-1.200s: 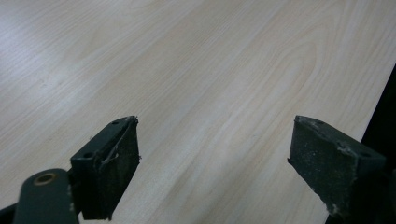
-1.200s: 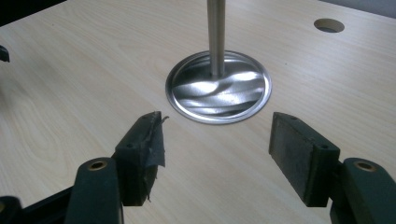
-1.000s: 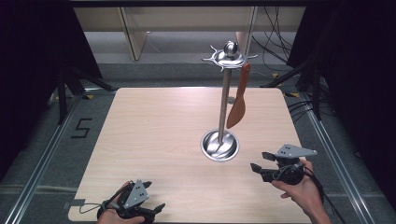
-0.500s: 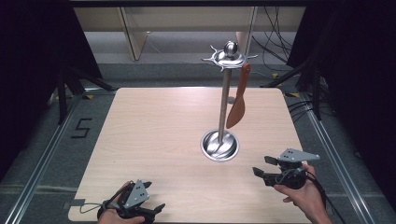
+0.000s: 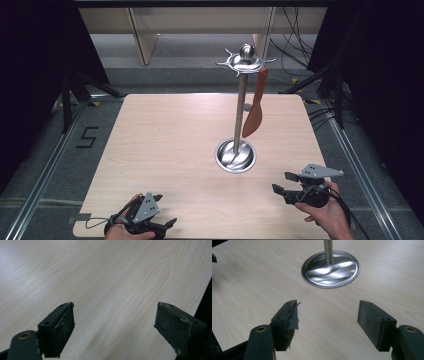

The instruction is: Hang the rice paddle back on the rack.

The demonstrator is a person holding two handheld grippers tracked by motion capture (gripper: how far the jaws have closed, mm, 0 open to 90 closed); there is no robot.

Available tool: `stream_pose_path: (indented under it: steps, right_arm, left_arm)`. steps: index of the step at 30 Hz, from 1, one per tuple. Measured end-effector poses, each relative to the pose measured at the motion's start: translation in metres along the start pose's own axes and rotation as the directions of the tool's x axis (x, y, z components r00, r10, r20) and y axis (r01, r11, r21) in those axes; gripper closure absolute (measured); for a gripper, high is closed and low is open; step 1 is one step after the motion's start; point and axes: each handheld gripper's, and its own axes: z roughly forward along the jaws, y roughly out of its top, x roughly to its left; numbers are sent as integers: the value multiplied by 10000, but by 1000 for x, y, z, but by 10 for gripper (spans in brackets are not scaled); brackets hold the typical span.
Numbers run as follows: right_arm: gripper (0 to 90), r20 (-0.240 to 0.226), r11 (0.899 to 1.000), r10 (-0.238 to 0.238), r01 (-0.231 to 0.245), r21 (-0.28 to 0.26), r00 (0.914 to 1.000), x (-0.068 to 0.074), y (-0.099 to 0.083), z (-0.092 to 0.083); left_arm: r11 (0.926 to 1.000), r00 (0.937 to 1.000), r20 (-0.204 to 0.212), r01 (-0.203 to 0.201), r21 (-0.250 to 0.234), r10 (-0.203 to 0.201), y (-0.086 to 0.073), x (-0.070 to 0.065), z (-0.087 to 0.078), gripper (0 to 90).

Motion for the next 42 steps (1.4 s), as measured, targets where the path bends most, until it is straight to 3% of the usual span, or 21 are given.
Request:
stream_pose_path:
  steps: [9,12,13,14,15,16,20,21,22,23,25,26,27,28,30,31,33,34,36,37,42]
  right_arm:
    - [328,53,9997,145,-146,193,9999,1,-7,-1]
    - [325,119,9998,-198,198,63,9997,-1,-9,-1]
    - [321,42,9999,133,-133,49,9999,2,-11,0]
    - [320,161,9998,-220,220,18,9996,0,-12,-1]
    - [320,76,9997,142,-144,185,9999,3,-13,-2]
    - [320,130,9998,-149,148,98,9998,2,-14,-1]
    - [318,-99,9997,165,-163,186,9998,6,-18,-1]
    - [317,-103,9998,-24,25,183,9999,5,-18,-1]
    - [317,-89,9994,254,-252,230,9996,8,-19,-2]
    - [316,-33,9999,-39,39,151,10000,7,-20,-2]
    - [315,-78,9993,159,-157,328,9998,9,-22,-3]
    - [312,-184,9996,-116,120,237,9998,7,-23,-1]
    - [311,-71,9994,220,-218,281,9997,11,-24,-3]
    - [311,-9,9996,-79,79,263,10000,9,-24,-4]
    - [310,-176,9989,264,-257,393,9995,12,-26,-5]
    - [310,-122,9995,-73,76,290,9999,10,-26,-4]
    - [310,-186,9982,397,-388,450,9990,14,-29,-7]
    - [310,-87,9990,199,-195,401,9998,13,-29,-7]
    - [309,-180,9986,380,-373,387,9991,15,-31,-7]
    - [309,-183,9996,38,-32,283,9998,11,-33,-7]
    - [309,-4,9993,198,-198,324,9998,13,-35,-10]
  left_arm:
    - [10000,10000,-3,-16,17,16,0,0,0,152]
    - [10000,10000,-3,-16,10,16,0,0,0,152]
    - [10000,10000,-3,-34,24,34,0,0,0,152]
    - [10000,10000,-2,-33,23,33,0,0,0,152]
    - [10000,10000,-2,-31,14,31,0,0,0,152]
    - [10000,10000,-9,-26,6,26,0,0,0,152]
    - [10000,10000,4,-76,11,76,0,0,0,152]
    - [10000,10000,3,-94,16,94,0,0,0,152]
    - [10000,9999,80,-64,44,64,0,0,0,152]
    - [10000,10000,50,75,31,-75,0,0,0,152]
    - [10000,10000,10,-58,25,58,0,1,0,152]
    - [10000,10000,13,-69,33,68,0,1,0,152]
    - [10000,10000,20,-63,27,63,0,0,0,152]
    - [10000,10000,15,-56,28,56,0,0,0,152]
    - [10000,10000,9,-56,22,56,0,0,0,152]
    - [10000,10000,5,-65,37,65,0,0,0,152]
    - [10000,10000,37,-28,18,28,0,0,0,152]
    - [10000,10000,44,-27,20,27,0,0,0,152]
    - [10000,10000,12,-69,57,69,0,0,0,152]
    - [10000,10000,4,-70,48,70,0,0,0,152]
    - [9999,9999,31,-103,52,103,0,0,0,152]
